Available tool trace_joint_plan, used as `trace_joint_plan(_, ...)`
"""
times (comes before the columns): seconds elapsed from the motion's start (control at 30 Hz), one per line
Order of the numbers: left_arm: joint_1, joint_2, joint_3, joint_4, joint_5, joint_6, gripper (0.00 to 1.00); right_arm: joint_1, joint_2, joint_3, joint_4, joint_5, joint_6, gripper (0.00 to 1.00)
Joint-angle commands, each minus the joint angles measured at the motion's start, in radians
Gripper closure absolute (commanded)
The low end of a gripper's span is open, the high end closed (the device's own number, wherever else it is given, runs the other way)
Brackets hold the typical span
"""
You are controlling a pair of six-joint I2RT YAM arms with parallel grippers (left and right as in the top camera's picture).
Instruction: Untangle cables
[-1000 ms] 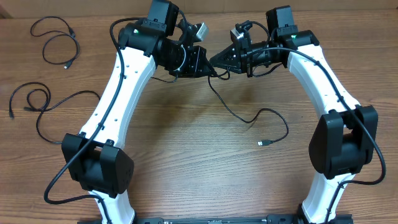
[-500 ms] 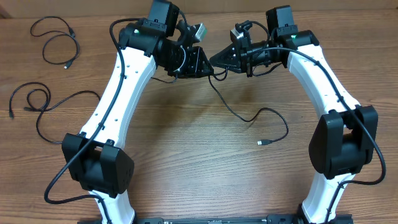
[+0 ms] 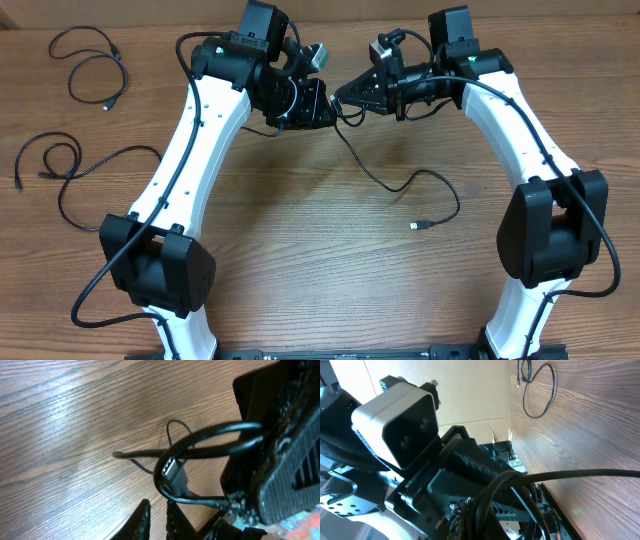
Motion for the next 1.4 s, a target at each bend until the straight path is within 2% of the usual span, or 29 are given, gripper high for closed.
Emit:
trace_joint_plan(0.0,-0.007,0.007,0.000,-0.001,0.045,-0.007,0.83,0.005,-0.019,0.015,0.037,-0.038,0.067,0.96)
trace_joint_plan(0.13,-0.008,0.007,0.000,-0.007,0.043,-0.007,0.81,0.005,-0.019,0.015,0.092,-0.037,0.136,0.96)
trace_joint_plan(0.37,-0.005,0.007,0.000,-0.002,0.032,-0.007,0.77,0.005,-0.019,0.015,0.103,-0.034,0.157,0.96)
trace_joint_plan(0.63,0.001,0.007,0.000,-0.006,0.066,-0.006,0.83,0.005,-0.019,0.015,0.103,0.029,0.163,0.96)
trace_joint_plan(0.73,0.001,0.007,0.000,-0.008,0.108,-0.002,0.85,0.005,-0.019,0.015,0.104,0.062,0.232,0.96)
trace_joint_plan(0.83,0.001,0.006,0.000,-0.005,0.196,0.037,0.96,0.005,-0.019,0.015,0.111,0.116,0.292,0.96)
trace_joint_plan(0.93,0.001,0.004,0.000,0.000,0.223,0.058,0.96,0.004,-0.019,0.015,0.132,0.170,0.399,0.96)
trace_joint_plan(1.1,0.001,0.004,0.000,0.000,0.224,0.058,0.95,0.003,-0.019,0.015,0.272,0.192,0.554,0.96)
trace_joint_plan(1.17,0.001,0.004,0.000,0.000,0.219,0.058,0.87,0.003,-0.019,0.015,0.322,0.195,0.614,0.96)
trace_joint_plan(1.23,0.001,0.004,0.001,0.000,0.204,0.060,0.73,0.003,-0.019,0.015,0.353,0.195,0.676,0.96)
trace_joint_plan(1.27,0.001,0.004,0.000,0.000,0.200,0.069,0.60,0.004,-0.019,0.015,0.369,0.195,0.708,0.96)
trace_joint_plan(1.37,0.001,0.004,0.000,0.000,0.201,0.083,0.33,0.003,-0.019,0.015,0.387,0.200,0.749,0.96)
